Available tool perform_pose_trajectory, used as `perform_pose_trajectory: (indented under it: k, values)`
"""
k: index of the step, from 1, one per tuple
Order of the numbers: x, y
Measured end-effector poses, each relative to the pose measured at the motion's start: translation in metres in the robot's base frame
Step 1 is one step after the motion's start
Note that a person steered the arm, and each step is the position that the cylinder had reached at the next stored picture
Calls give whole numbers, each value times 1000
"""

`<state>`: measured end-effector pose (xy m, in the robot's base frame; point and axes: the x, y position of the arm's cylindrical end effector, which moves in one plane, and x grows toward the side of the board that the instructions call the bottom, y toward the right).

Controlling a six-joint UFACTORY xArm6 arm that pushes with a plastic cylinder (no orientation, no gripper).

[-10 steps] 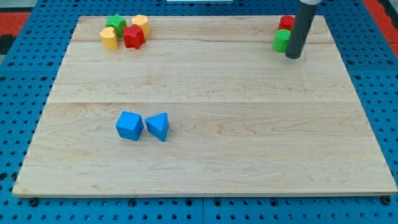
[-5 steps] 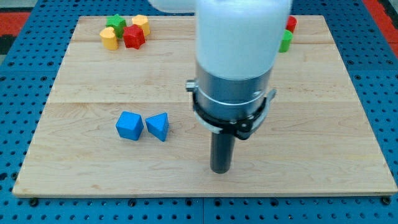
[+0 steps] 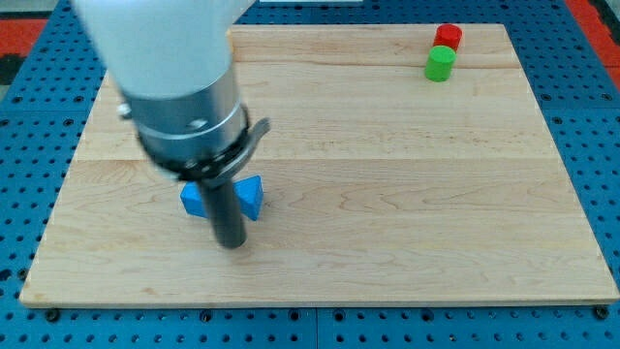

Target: Slide the blue triangle to the center

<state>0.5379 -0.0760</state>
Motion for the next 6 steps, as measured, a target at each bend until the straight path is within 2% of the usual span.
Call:
perform_pose_trajectory:
  k: [1,2,3,4,5,6]
  values:
    - [-43,53]
    - [-56,59]
    - [-11,45]
    - [-51,10]
    - [-106,45]
    - [-121,112]
